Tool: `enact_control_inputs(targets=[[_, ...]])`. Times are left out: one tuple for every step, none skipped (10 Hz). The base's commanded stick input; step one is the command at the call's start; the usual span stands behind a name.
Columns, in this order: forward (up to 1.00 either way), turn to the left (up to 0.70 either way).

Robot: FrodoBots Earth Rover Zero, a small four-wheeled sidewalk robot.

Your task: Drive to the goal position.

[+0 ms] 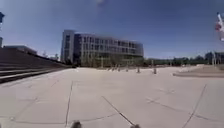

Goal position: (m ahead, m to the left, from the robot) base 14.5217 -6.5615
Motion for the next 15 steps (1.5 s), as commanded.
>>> enact_control_inputs(targets=[[0.85, 0.01], [0.85, 0.00], [0.85, -0.26], [0.85, -0.33], [0.85, -0.33], [0.85, -0.33], [0.85, -0.33], [0.85, -0.30], [0.85, -0.16], [0.85, 0.01], [0.85, 0.01], [0.85, 0.01], [0.85, 0.01], [0.85, 0.01], [0.85, 0.01]])
